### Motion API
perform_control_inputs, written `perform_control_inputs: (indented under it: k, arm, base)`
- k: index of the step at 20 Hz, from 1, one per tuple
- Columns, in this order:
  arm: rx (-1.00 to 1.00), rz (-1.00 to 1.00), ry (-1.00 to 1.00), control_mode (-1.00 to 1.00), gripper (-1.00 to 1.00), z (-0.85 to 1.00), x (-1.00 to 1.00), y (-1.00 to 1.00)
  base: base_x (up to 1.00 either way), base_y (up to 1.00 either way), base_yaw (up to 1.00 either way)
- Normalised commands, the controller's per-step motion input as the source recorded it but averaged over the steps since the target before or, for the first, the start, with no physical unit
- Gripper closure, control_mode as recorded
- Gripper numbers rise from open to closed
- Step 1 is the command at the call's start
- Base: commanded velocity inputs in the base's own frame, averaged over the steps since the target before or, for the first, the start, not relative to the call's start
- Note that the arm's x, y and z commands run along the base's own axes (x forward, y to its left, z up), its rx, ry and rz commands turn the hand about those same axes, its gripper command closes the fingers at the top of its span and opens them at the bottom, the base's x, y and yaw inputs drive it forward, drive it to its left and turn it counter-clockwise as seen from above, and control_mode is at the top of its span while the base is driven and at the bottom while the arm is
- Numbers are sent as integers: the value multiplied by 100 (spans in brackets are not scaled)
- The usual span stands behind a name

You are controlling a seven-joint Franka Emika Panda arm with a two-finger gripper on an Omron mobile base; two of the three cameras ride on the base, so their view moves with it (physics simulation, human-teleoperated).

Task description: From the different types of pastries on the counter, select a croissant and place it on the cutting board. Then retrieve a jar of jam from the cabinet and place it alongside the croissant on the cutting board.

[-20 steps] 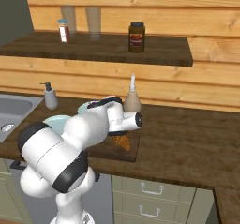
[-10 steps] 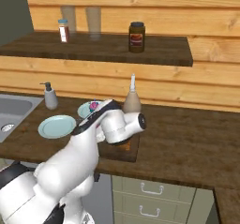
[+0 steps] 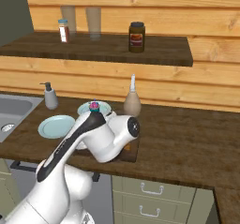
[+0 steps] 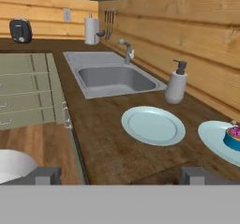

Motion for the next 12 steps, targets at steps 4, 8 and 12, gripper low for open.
perform_control_inputs:
  k: [4, 8, 12]
  arm:
    - [-3, 0, -3, -100, -100, 91, -56, -7]
    - [-3, -1, -3, -100, -100, 88, -42, -9]
    - [-2, -2, -5, -100, -100, 90, -38, -17]
  base:
    - [0, 0, 0]
    - [0, 0, 0]
    - [0, 0, 0]
